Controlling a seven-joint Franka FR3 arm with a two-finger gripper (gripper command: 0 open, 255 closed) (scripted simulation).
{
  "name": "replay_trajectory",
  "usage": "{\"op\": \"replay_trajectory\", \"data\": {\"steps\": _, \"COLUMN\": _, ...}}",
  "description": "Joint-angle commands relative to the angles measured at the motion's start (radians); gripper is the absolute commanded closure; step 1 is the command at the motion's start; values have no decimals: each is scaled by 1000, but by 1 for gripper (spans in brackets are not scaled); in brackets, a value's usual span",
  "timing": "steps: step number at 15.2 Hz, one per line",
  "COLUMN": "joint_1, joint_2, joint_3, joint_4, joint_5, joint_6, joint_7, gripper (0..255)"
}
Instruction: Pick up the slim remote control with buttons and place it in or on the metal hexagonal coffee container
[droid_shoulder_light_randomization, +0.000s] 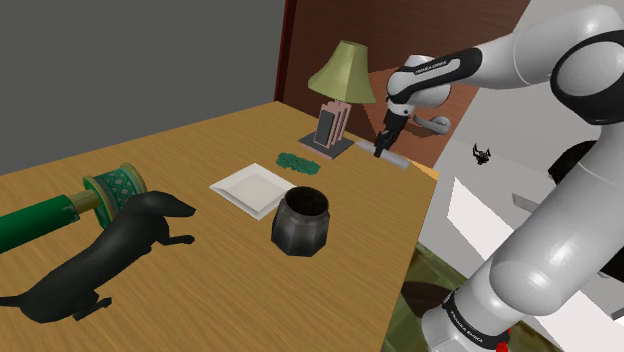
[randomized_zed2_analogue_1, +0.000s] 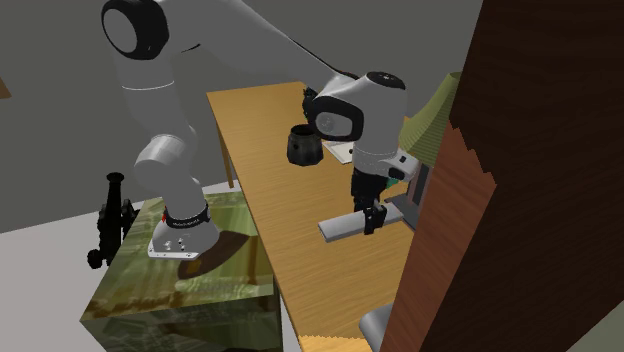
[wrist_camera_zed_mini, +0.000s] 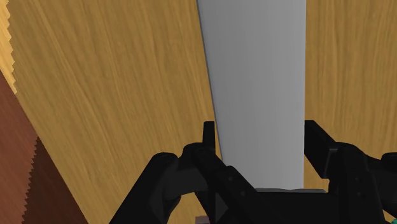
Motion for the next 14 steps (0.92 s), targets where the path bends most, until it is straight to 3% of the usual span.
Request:
{"op": "replay_trajectory", "data": {"steps": 1, "joint_1": 1, "joint_2": -12, "joint_3": 1, "joint_4": 17, "joint_5": -6, "joint_6": -28, "joint_7": 6, "gripper": 255}}
{"op": "replay_trajectory", "data": {"steps": 14, "joint_1": 4, "joint_2": -68, "joint_3": 4, "joint_4": 135, "joint_5": -30, "joint_6": -197, "joint_7": 26, "gripper": 255}}
